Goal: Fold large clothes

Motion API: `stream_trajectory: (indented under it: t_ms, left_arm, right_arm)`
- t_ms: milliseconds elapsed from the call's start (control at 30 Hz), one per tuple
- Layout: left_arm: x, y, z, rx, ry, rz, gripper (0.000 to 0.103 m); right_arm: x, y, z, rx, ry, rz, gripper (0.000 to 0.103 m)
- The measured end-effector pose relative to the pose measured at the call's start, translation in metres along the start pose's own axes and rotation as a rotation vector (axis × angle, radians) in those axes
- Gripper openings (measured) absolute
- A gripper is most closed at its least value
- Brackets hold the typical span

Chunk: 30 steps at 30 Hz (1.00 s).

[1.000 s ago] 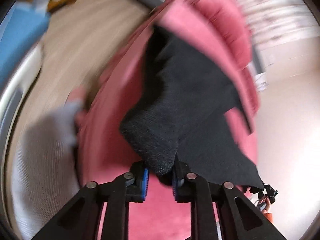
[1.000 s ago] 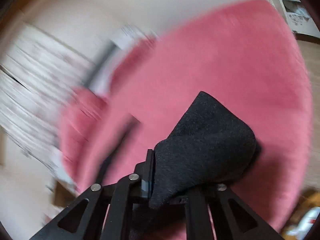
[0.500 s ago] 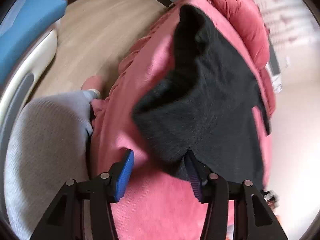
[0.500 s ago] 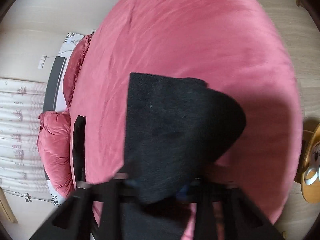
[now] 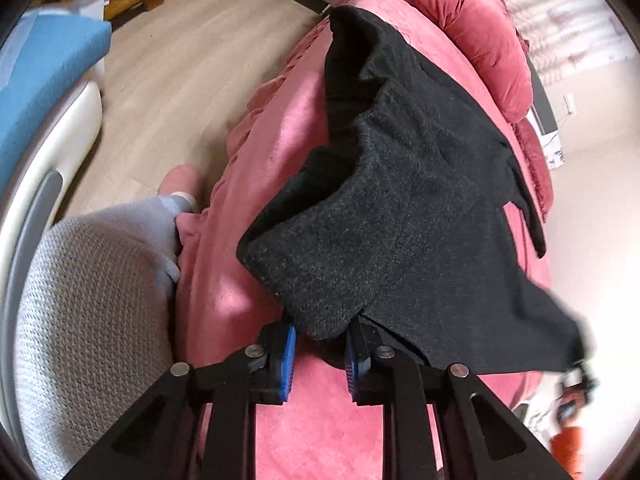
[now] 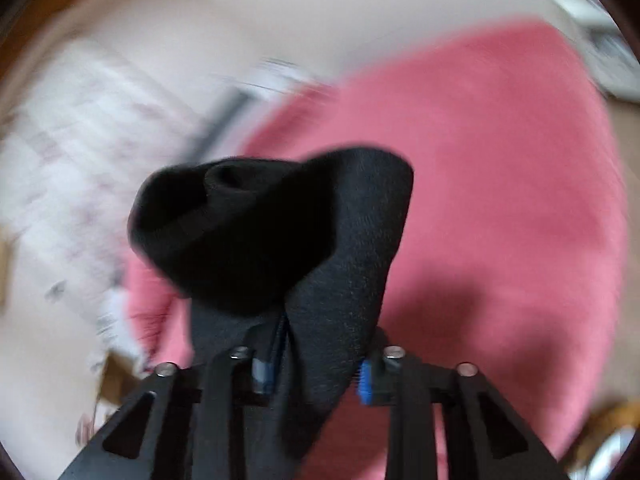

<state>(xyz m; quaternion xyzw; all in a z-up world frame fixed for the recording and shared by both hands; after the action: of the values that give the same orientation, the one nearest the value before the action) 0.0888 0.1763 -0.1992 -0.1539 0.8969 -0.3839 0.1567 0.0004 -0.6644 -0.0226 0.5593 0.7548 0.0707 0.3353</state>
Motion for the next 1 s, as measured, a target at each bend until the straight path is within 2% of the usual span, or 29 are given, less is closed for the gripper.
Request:
stream_trajectory:
  t_ms: [67, 133, 300, 333, 367, 400, 433, 467, 533, 600, 633, 667, 700, 733, 767, 800, 867, 1000]
  left_arm:
    - [0.001, 0.0, -0.002, 0.017, -0.005, -0.009, 0.021]
    - [0.005, 0.002, -0.005, 0.033, 0.001, -0.021, 0.022]
    - [0.011, 0.001, -0.001, 0.015, 0.008, -0.041, 0.025]
    - [0.011, 0.0, 0.0, 0.002, 0.005, -0.033, 0.018]
    - [0.01, -0.003, 0.003, -0.024, 0.011, -0.009, 0.017]
    - [0.007, -0.008, 0.01, -0.049, 0.014, 0.012, 0.014]
    - [0.006, -0.012, 0.01, -0.062, 0.017, 0.023, 0.011]
    - [0.005, -0.017, 0.005, -0.058, 0.016, 0.026, 0.011]
    - [0.001, -0.024, -0.012, -0.018, -0.011, 0.02, 0.01]
    - [-0.004, -0.025, -0.021, 0.003, -0.009, 0.02, 0.01]
    - [-0.004, -0.024, -0.021, -0.002, 0.004, 0.028, 0.011]
    - [-0.004, -0.022, -0.019, -0.018, 0.027, 0.043, 0.012]
    - [-0.004, -0.019, -0.017, -0.032, 0.041, 0.048, 0.016]
    - [-0.003, -0.016, -0.019, -0.029, 0.037, 0.036, 0.018]
    - [-0.003, -0.013, -0.023, -0.01, 0.022, 0.012, 0.02]
    - [-0.003, -0.009, -0.031, 0.022, 0.001, -0.018, 0.023]
    - [-0.005, -0.004, -0.044, 0.032, -0.044, -0.042, 0.027]
    - [-0.026, -0.007, -0.072, -0.014, -0.176, 0.035, 0.027]
  right_arm:
    - [0.026, -0.046, 0.037, 0.072, 0.128, 0.12, 0.037]
    - [0.056, -0.077, 0.061, 0.1, 0.181, 0.195, 0.038]
    - [0.084, -0.101, 0.069, 0.029, 0.112, 0.279, 0.039]
    - [0.085, -0.104, 0.07, 0.026, 0.117, 0.294, 0.04]
    - [0.084, -0.105, 0.071, 0.016, 0.121, 0.316, 0.036]
    - [0.084, -0.107, 0.069, -0.001, 0.129, 0.321, 0.026]
    - [0.081, -0.104, 0.067, -0.013, 0.134, 0.306, 0.006]
    - [0.077, -0.093, 0.059, -0.007, 0.124, 0.274, 0.006]
    - [0.061, -0.07, 0.027, -0.004, 0.012, 0.179, 0.006]
    - [0.048, -0.064, 0.005, 0.003, -0.056, 0.132, 0.005]
    - [0.04, -0.062, 0.007, 0.057, -0.079, 0.12, 0.006]
    - [0.041, -0.066, 0.007, 0.159, -0.08, 0.101, 0.014]
    - [0.042, -0.076, 0.012, 0.268, -0.053, 0.079, 0.02]
    - [0.047, -0.084, 0.021, 0.354, -0.015, 0.074, 0.032]
    - [0.056, -0.096, 0.024, 0.412, 0.013, 0.092, 0.032]
    - [0.066, -0.102, 0.023, 0.414, 0.01, 0.115, 0.032]
    - [0.083, -0.1, 0.014, 0.371, -0.033, 0.091, 0.037]
    - [0.119, -0.036, 0.02, 0.338, -0.069, -0.126, 0.038]
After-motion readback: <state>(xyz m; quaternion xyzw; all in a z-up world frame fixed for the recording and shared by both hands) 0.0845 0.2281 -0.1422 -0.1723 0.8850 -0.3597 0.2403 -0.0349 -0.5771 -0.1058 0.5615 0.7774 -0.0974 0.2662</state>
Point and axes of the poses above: each gripper's, at about its wrist camera, not at the fingertips, and z roughly the way its jaws point, y to its left, x to its underside, the point moved 4 cm from there along z, roughly the way its jaws point, and after that the axes turned 15 degrees about x, right-handed, at the moved point
